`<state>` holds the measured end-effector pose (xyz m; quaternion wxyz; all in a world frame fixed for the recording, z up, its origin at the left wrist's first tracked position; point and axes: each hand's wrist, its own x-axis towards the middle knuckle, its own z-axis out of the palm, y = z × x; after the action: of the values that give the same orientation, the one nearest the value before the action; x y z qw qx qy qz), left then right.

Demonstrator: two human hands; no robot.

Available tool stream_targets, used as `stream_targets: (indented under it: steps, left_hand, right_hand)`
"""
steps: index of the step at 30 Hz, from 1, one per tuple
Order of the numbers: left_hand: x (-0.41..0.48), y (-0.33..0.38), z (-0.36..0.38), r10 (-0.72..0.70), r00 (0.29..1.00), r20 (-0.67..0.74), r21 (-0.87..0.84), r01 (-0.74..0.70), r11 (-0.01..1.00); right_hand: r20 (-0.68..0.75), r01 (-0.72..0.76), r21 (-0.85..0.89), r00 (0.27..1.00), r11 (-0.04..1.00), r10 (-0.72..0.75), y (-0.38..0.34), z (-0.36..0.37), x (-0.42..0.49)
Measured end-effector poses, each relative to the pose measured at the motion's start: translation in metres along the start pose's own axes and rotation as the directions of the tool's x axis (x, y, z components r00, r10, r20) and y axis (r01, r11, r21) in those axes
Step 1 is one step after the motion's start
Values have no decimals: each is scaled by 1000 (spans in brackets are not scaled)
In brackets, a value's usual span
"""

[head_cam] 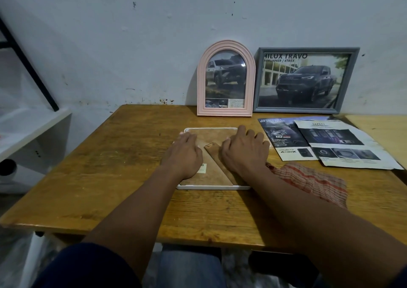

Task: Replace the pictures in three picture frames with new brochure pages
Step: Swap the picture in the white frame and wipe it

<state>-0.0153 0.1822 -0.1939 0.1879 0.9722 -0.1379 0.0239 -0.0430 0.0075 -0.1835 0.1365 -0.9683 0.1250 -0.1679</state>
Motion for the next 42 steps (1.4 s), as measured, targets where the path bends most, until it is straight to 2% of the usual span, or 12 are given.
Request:
stream_targets:
  steps: [3, 8, 12, 14, 18, 20, 25, 30, 33, 37, 39, 42]
  left_hand:
    - [0, 1, 0, -8, 1000, -1, -33, 8, 999]
    - [6, 6, 5, -11, 1000, -27, -126, 7, 992]
    - [16, 28, 3, -1, 1000, -3, -275, 0, 961]
    - [24, 42, -4, -46, 994, 101, -358, 79, 930]
    - [29, 55, -34, -157, 922, 354, -651, 363, 667]
    - [25, 52, -60, -177, 936, 306, -690, 346, 636]
    - [4, 35, -121, -202, 941, 273, -839, 335, 429]
    - [-16, 31, -133, -279, 928, 245, -800, 357, 483]
    - [-17, 18, -111, -302, 915, 269, -794, 388, 468]
    - [-16, 9, -73, -302, 913, 272, -773, 395, 497]
    - [-14, 7, -54, -295, 927, 231, -710, 368, 600]
    - [-8, -3, -34, -221, 967, 127, -469, 255, 846]
  right_hand:
    - [29, -30, 163, 999, 986, 26, 5, -4, 1]
    - [150, -211, 541, 977, 814, 153, 19, -25, 14]
    - [47, -157, 722, 983, 674, 179, 29, -62, 29]
    - [16, -100, 797, 990, 596, 143, 33, -85, 39]
    - [50, -30, 866, 998, 498, -26, 22, -119, 44]
    - [87, -13, 866, 988, 500, -125, 6, -121, 42]
    - [123, 50, 850, 949, 524, -290, -43, -106, 33]
    - [193, 31, 746, 946, 666, -260, -48, -78, 22]
    - [232, -22, 629, 959, 777, -161, -23, -59, 11]
    - [265, 19, 475, 950, 880, -163, 9, -34, -5]
    - [244, 45, 411, 957, 910, -157, 18, -27, -11]
    - [159, 112, 389, 970, 914, -186, 22, -19, -22]
